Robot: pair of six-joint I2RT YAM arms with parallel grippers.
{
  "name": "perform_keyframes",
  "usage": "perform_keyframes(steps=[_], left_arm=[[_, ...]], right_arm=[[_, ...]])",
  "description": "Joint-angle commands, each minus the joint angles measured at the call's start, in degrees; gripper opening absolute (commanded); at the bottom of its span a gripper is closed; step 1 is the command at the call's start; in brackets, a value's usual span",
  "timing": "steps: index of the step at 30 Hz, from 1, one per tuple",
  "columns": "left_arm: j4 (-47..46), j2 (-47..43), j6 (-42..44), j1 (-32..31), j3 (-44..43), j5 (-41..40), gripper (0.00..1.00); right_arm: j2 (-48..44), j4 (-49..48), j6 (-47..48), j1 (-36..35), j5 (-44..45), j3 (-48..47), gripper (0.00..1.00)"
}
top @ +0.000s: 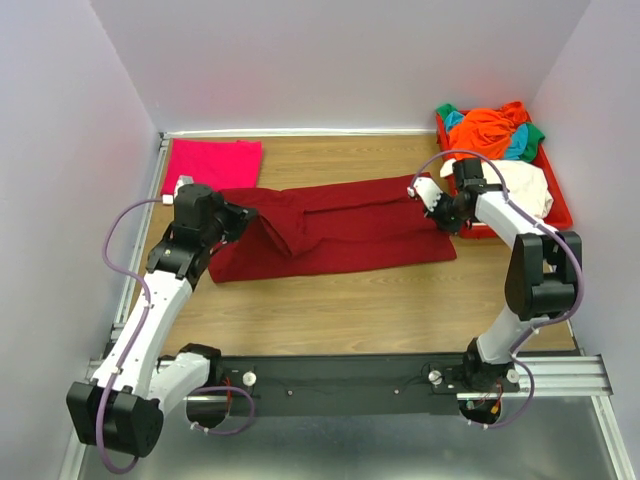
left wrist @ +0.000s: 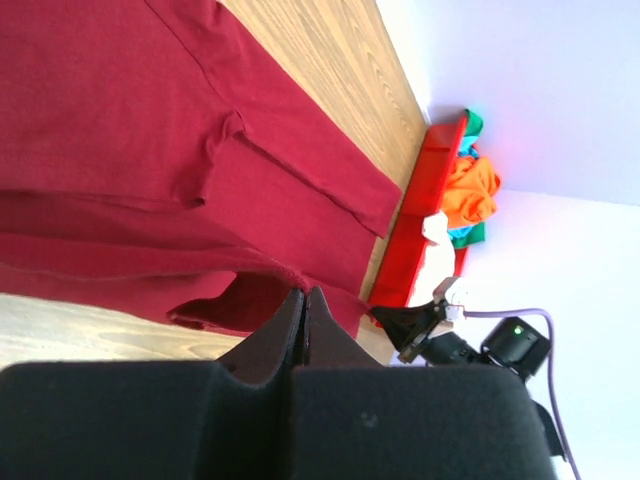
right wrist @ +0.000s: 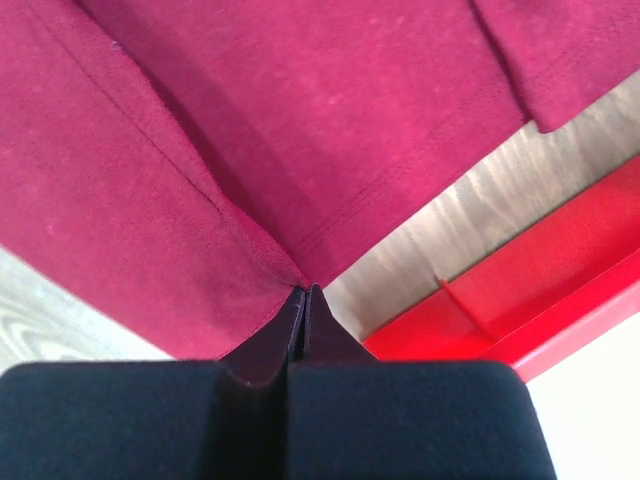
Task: Fold and stack the t-shirts
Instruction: Fold the tshirt
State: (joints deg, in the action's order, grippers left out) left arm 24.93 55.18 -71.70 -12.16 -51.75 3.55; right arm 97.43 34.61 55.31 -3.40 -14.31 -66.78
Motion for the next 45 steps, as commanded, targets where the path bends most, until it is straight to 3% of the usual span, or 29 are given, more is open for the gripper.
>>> perform_keyframes(steps=[1,28,38,40,41,43,45], left_arm=[[-2.9,1.9,3.1,1.6,-2.0,2.5,0.00],[-6.1,7.2,5.3,5.4,-2.1,4.1,0.00],[-6.7,8.1,5.5,5.8,-1.9,4.3,0.00],[-7.1,8.7,5.6,5.9,-2.0,4.4,0.00],[-7.4,9.4,5.7,5.9,-2.0,4.4,0.00],[-8.0,10.4,5.9,6.0,-2.5,4.4,0.00],[-8.8,12.2,6.3,6.1,-2.8,4.4,0.00]], right_arm=[[2.2,-2.4,-3.0,0.7,1.9,-2.2,0.01],[7.6,-4.0,-6.4,0.8,2.4,-7.1,0.01],[8.3,-4.0,-6.8,0.8,2.4,-7.6,0.05],[8.4,-4.1,-7.4,0.8,2.6,-7.9,0.14],[8.4,-4.1,-7.8,0.8,2.9,-8.4,0.31],[8.3,-4.4,-9.2,0.8,3.1,-8.8,0.49],[7.4,-5.0,-10.6,0.8,3.0,-9.2,0.56]])
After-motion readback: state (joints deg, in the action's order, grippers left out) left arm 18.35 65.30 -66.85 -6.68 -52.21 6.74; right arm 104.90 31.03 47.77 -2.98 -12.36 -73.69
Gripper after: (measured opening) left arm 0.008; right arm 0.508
